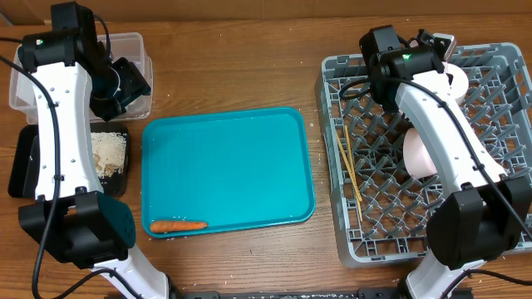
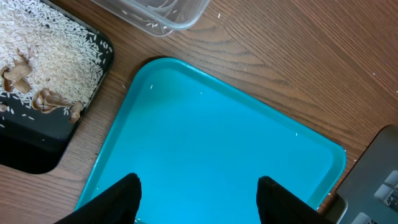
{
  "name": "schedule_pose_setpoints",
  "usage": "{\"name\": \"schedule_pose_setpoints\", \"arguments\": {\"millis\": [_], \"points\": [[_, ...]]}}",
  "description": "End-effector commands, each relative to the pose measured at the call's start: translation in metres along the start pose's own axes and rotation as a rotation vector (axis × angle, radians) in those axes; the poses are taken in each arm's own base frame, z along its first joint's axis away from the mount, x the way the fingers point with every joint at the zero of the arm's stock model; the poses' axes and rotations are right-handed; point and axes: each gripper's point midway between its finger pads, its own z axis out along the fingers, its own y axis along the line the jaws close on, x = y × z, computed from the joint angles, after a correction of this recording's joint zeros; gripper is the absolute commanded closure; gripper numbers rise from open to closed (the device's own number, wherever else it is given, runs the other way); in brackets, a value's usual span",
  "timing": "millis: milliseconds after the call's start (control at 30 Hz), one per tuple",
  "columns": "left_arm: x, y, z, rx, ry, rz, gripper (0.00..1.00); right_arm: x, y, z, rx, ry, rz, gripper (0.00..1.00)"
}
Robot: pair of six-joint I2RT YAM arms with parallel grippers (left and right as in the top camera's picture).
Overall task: Sort waste into correct bins and load items into the dishwasher
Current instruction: 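Carry the plate into the dish rack and stand it upright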
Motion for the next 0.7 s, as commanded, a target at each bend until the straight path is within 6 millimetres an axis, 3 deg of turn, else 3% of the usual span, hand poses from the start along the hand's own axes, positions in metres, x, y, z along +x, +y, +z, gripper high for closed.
{"name": "schedule_pose_setpoints", "arguments": {"millis": [0, 367, 667], "points": [[-0.001, -0.003, -0.005, 0.002, -0.017, 0.01, 0.38, -0.001, 0.004, -0.008, -0.028, -0.009, 0.031, 0.96], [0.0, -0.002, -0.005, 0.0, -0.013, 0.028, 0.37, -0.041, -0.029, -0.029, 0.04, -0.13, 0.114, 0.96], [0.0, -0.002, -0.005, 0.0, -0.014, 0.032, 0.37, -0.03, -0.019, -0.026, -0.006, -0.081, 0.094, 0.96]]}}
